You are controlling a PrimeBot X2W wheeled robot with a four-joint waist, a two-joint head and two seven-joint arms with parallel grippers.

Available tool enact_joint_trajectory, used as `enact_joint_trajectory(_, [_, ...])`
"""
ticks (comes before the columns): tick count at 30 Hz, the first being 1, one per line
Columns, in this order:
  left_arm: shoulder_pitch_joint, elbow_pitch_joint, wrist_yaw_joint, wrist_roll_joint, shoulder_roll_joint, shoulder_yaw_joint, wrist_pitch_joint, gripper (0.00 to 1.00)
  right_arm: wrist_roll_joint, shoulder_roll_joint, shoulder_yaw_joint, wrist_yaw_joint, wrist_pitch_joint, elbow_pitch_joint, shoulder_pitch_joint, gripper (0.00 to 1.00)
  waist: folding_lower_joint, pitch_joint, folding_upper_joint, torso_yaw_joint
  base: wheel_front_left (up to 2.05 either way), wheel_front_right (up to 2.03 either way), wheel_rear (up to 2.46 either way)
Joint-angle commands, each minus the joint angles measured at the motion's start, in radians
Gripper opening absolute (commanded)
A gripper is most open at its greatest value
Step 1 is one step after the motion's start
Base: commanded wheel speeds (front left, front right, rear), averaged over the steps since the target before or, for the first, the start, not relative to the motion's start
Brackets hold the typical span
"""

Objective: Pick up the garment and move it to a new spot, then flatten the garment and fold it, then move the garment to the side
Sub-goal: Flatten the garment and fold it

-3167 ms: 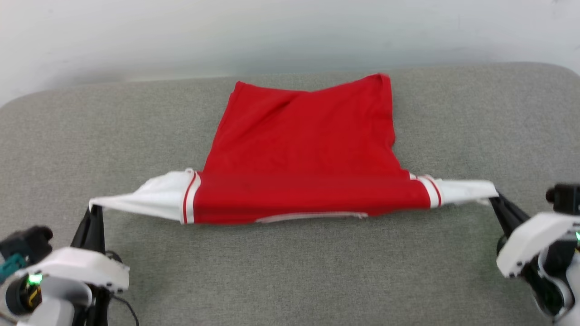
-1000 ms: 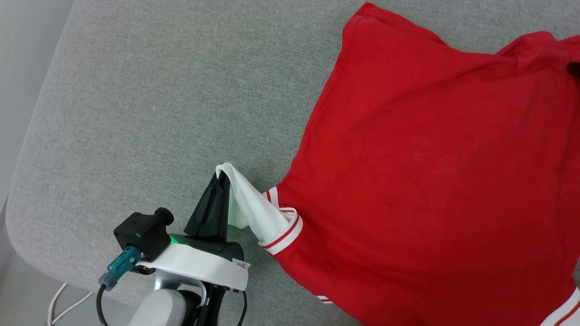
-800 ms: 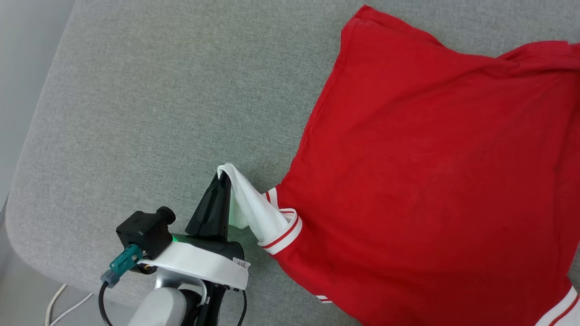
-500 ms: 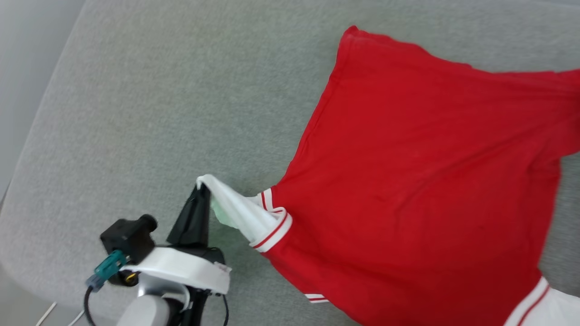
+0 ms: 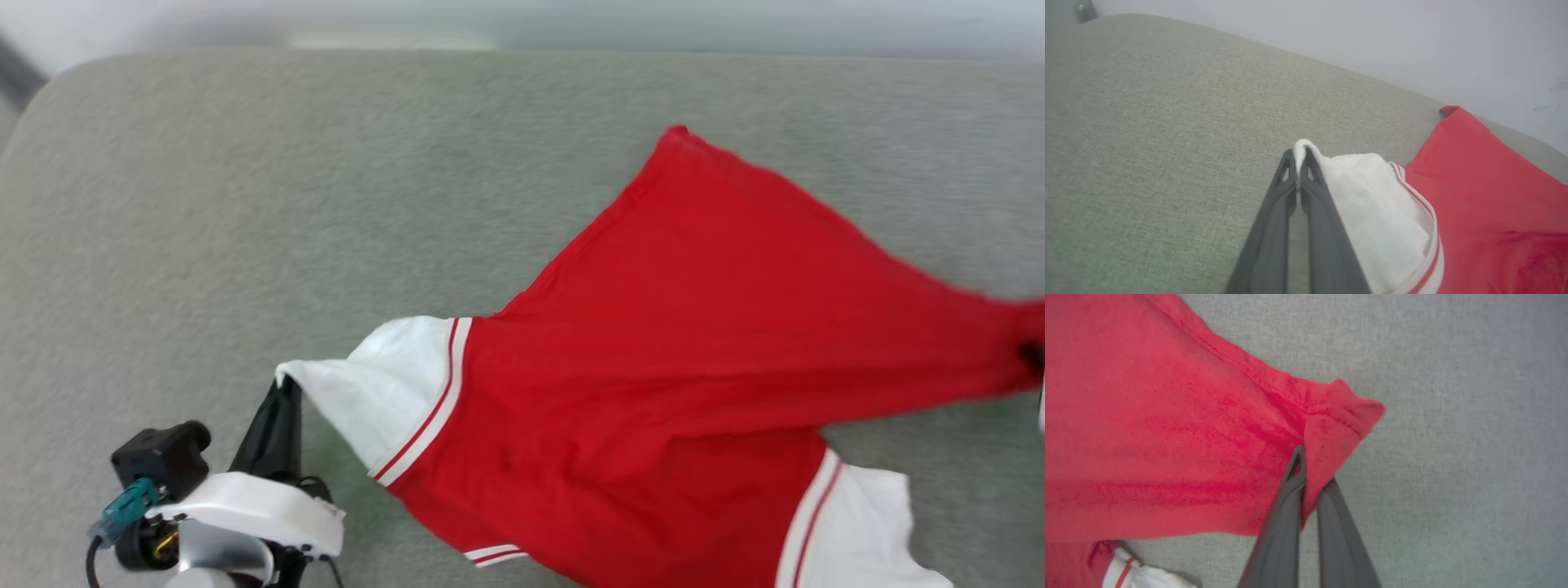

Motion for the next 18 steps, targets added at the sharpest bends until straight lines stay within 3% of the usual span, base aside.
enact_joint_trajectory(1, [0.019, 0.000, 0.008, -0.006, 0.010, 0.010, 0.006, 0.00, 0.006, 0.015, -0.009, -0.001, -0.008, -0.038, 0.059, 0.00, 0.0000, -0.042, -0.0001, -0.060, 0.00, 0.00, 0.00])
enact_joint_trajectory(6, [0.059, 0.012, 0.024, -0.021, 0.039, 0.036, 0.026, 0.00, 0.001, 0.075, -0.070, -0.001, -0.008, -0.172, 0.301, 0.00, 0.0000, -0.077, -0.0001, -0.112, 0.00, 0.00, 0.00])
enact_joint_trajectory(15, [0.123, 0.024, 0.039, -0.051, 0.061, 0.061, 0.051, 0.00, 0.008, 0.274, -0.115, -0.001, -0.024, -0.280, 0.623, 0.00, 0.0000, -0.136, -0.0001, -0.170, 0.00, 0.00, 0.00])
enact_joint_trajectory(16, [0.127, 0.022, 0.040, -0.051, 0.063, 0.061, 0.054, 0.00, 0.017, 0.297, -0.119, -0.001, -0.037, -0.279, 0.639, 0.17, 0.0000, -0.137, -0.0001, -0.172, 0.00, 0.00, 0.00])
enact_joint_trajectory(17, [0.128, 0.021, 0.042, -0.050, 0.065, 0.059, 0.057, 0.00, 0.024, 0.314, -0.119, -0.001, -0.057, -0.282, 0.649, 0.70, 0.0000, -0.139, -0.0001, -0.173, 0.00, 0.00, 0.00])
enact_joint_trajectory(18, [0.127, 0.019, 0.043, -0.049, 0.067, 0.058, 0.059, 0.00, 0.037, 0.333, -0.127, -0.001, -0.095, -0.287, 0.648, 1.00, 0.0000, -0.140, -0.0001, -0.174, 0.00, 0.00, 0.00])
